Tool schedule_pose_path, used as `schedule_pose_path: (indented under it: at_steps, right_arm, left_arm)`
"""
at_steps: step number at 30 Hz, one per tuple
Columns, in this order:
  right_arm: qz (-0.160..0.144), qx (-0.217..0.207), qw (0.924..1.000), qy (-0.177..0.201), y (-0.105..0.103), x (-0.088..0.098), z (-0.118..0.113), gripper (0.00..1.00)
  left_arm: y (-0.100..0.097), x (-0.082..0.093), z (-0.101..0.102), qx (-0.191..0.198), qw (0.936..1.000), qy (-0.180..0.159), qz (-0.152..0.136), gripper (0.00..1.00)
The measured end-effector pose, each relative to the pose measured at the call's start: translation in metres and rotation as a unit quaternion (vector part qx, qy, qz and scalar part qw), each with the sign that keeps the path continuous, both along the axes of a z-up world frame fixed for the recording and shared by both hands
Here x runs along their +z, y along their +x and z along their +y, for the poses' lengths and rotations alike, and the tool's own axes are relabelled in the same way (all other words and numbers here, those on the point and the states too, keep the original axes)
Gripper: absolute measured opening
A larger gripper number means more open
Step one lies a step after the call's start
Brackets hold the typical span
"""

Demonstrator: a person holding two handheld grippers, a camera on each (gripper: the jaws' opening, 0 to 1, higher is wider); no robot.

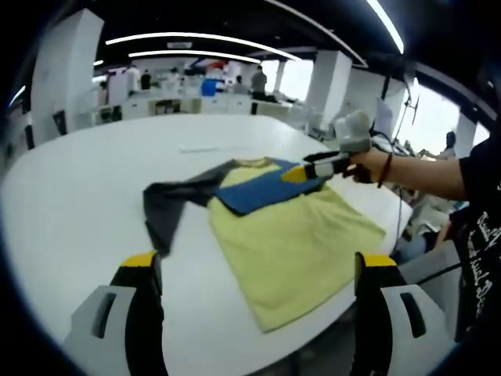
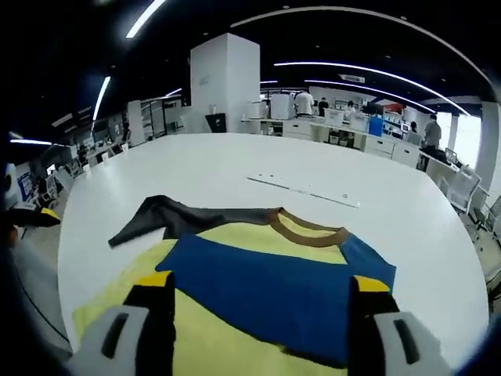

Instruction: Fold the garment on the visible template until the final outline fits inside the template.

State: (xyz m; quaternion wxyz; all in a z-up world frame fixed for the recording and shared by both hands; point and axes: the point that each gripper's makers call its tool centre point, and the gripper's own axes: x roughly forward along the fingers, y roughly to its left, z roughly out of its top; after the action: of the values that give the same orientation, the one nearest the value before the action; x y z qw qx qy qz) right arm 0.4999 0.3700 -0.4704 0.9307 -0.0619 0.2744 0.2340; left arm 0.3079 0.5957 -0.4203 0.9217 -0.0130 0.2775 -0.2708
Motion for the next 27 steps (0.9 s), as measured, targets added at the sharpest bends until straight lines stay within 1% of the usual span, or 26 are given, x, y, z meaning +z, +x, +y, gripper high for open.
schedule_pose_path:
  at_steps: [3,7,10,12,16,19,24,25,26,27]
  right_arm:
    - [-0.002,-0.015,0.9999,-0.002,0.002,0.002,-0.017,0.90]
    - [0.000,-0.027,0.9996,-0.002,0.003,0.002,-0.031,0.89]
    - [0.005,-0.036,0.9993,-0.002,-0.006,0.003,-0.042,0.88]
    - [0.008,-0.043,0.9990,0.000,-0.001,-0.002,-0.051,0.87]
    - [0.016,-0.054,0.9984,0.003,-0.005,-0.007,-0.066,0.86]
    - [0.026,-0.060,0.9978,0.008,-0.007,-0.010,-0.076,0.82]
    - [0.028,-0.069,0.9972,0.007,-0.014,-0.012,-0.090,0.78]
    - [0.031,-0.071,0.9970,0.006,-0.009,-0.015,-0.096,0.75]
    - [0.033,-0.074,0.9967,0.006,-0.009,-0.016,-0.100,0.70]
    - [0.032,-0.078,0.9965,0.005,-0.013,-0.014,-0.101,0.66]
  left_arm:
    - [0.000,0.001,-0.002,0.000,1.0000,-0.002,0.000,0.99]
    - [0.000,0.002,-0.003,0.001,1.0000,-0.004,-0.001,0.99]
    - [0.000,0.001,-0.004,0.000,1.0000,-0.004,0.000,0.99]
    - [0.000,0.001,-0.004,0.000,1.0000,-0.003,0.001,0.99]
    - [0.000,0.003,-0.007,0.001,1.0000,-0.006,0.000,0.99]
    - [0.000,0.002,-0.009,-0.001,1.0000,-0.007,0.001,0.99]
    - [0.001,0.000,-0.009,-0.004,1.0000,-0.007,0.004,0.99]
    - [0.001,0.000,-0.009,-0.004,1.0000,-0.008,0.003,0.99]
    - [0.001,0.000,-0.009,-0.004,0.9999,-0.009,0.004,0.99]
    - [0.001,0.000,-0.009,-0.004,0.9999,-0.009,0.004,0.99]
